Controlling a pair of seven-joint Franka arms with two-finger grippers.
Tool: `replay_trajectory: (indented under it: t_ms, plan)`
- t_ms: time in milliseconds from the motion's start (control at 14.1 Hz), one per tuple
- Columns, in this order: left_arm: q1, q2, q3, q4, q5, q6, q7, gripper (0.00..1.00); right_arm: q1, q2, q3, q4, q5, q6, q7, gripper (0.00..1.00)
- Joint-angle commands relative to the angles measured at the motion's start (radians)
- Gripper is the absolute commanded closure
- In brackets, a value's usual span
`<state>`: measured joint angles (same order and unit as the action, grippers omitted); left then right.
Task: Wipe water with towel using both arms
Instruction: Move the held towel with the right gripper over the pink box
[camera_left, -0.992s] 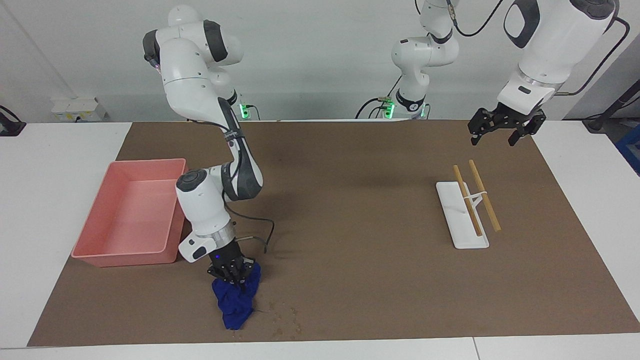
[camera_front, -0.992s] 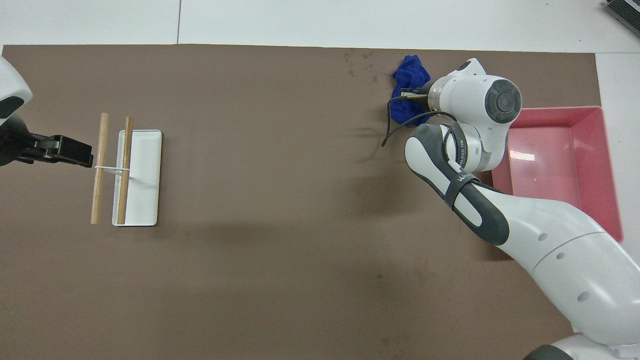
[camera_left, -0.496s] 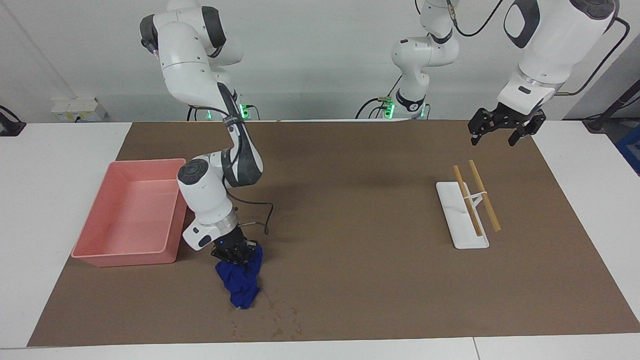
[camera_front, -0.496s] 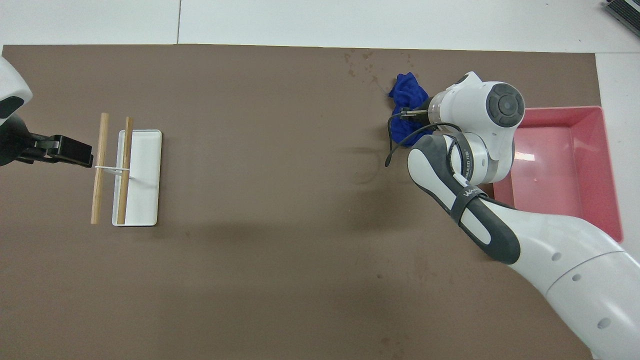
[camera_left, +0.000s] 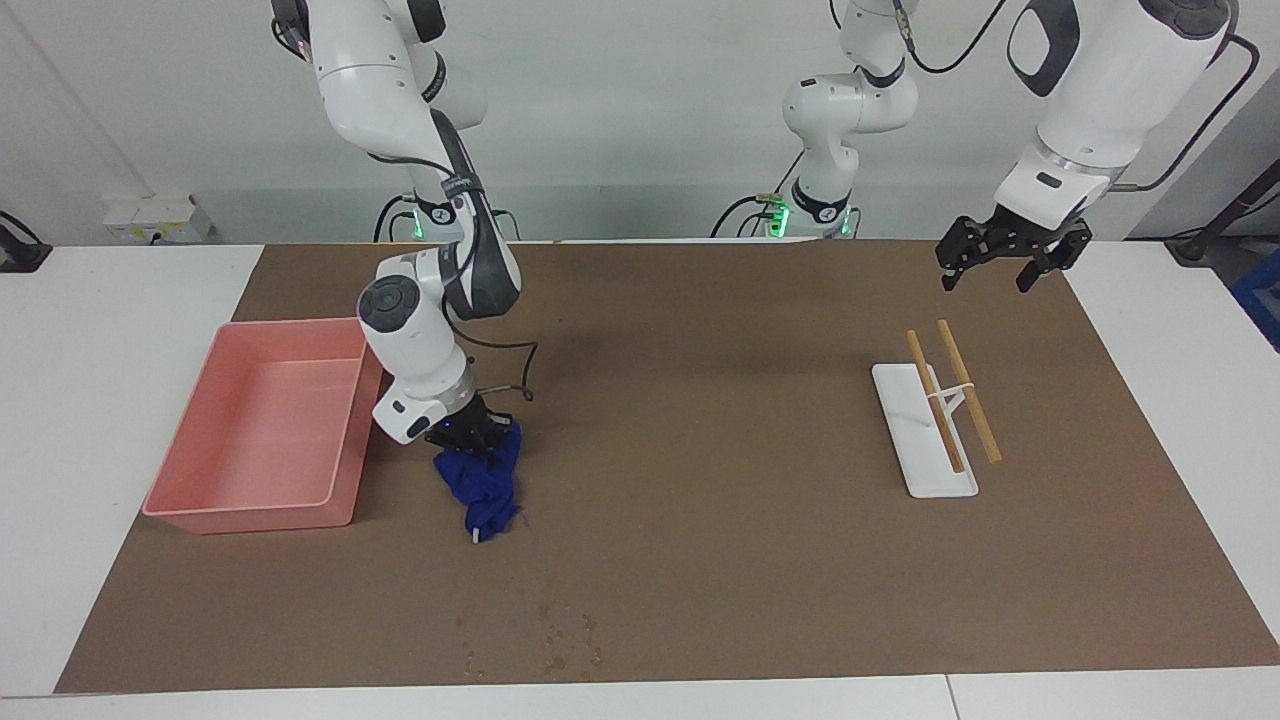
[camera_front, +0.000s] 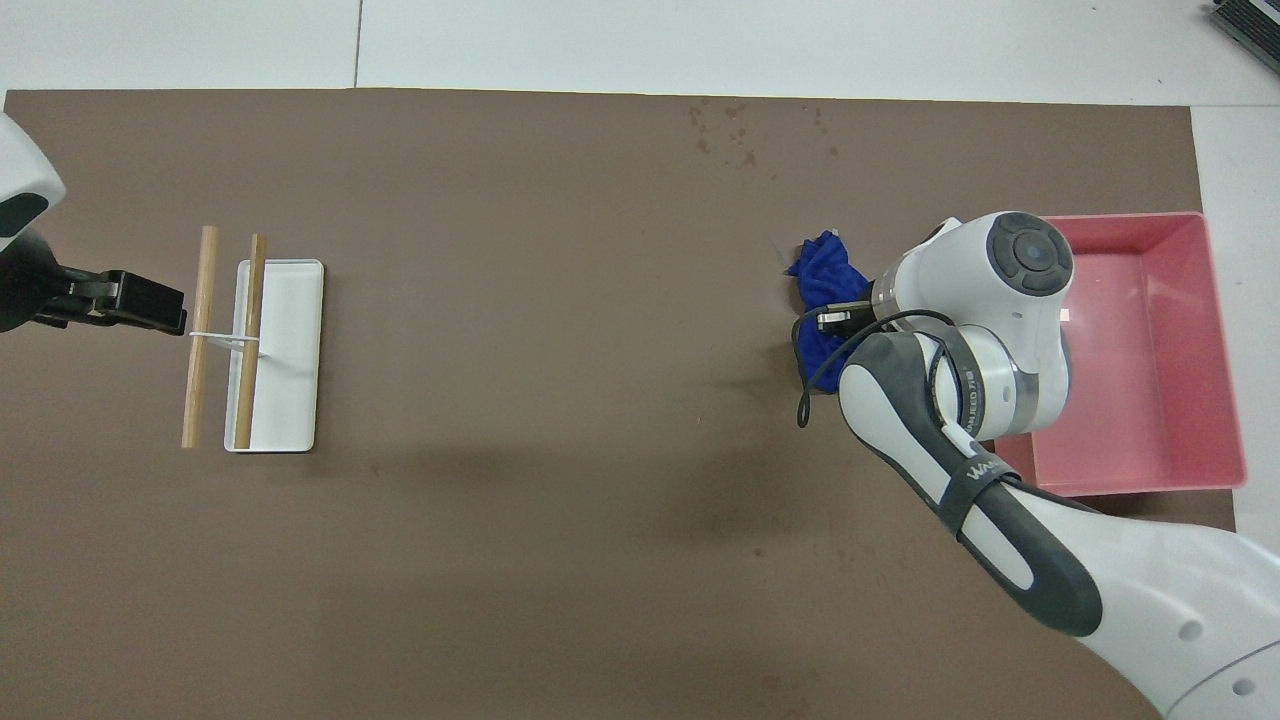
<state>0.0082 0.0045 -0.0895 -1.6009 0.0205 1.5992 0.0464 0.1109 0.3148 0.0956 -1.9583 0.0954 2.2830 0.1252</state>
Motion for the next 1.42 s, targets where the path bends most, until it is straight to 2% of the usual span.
replay_trajectory:
  t_ms: [0,283,567,850,1062,1346]
  plan:
    - [-0.008,-0.026,0.008,-0.027,-0.001,-0.001,0.004,0.0,-0.02,-0.169,0.007,-0.059,-0.008,-0.158,-0.016,1.0]
    - [-0.008,-0.026,0.008,-0.027,-0.001,-0.001,0.004,0.0,-0.066,-0.353,0.004,-0.059,-0.006,-0.304,-0.015,1.0]
    - [-0.008,-0.027,0.008,-0.027,-0.001,-0.001,0.004,0.0,-0.157,-0.482,-0.002,-0.025,-0.006,-0.413,-0.039,1.0]
    - [-0.008,-0.026,0.008,-0.027,-0.001,-0.001,0.004,0.0,-0.232,-0.509,-0.032,0.111,-0.005,-0.559,-0.126,1.0]
    - [-0.008,-0.026,0.008,-0.027,-0.001,-0.001,0.004,0.0,-0.235,-0.522,-0.108,0.104,-0.016,-0.545,-0.202,1.0]
    - [-0.008,-0.026,0.008,-0.027,-0.001,-0.001,0.004,0.0,-0.356,-0.513,-0.111,0.073,-0.023,-0.467,-0.334,1.0]
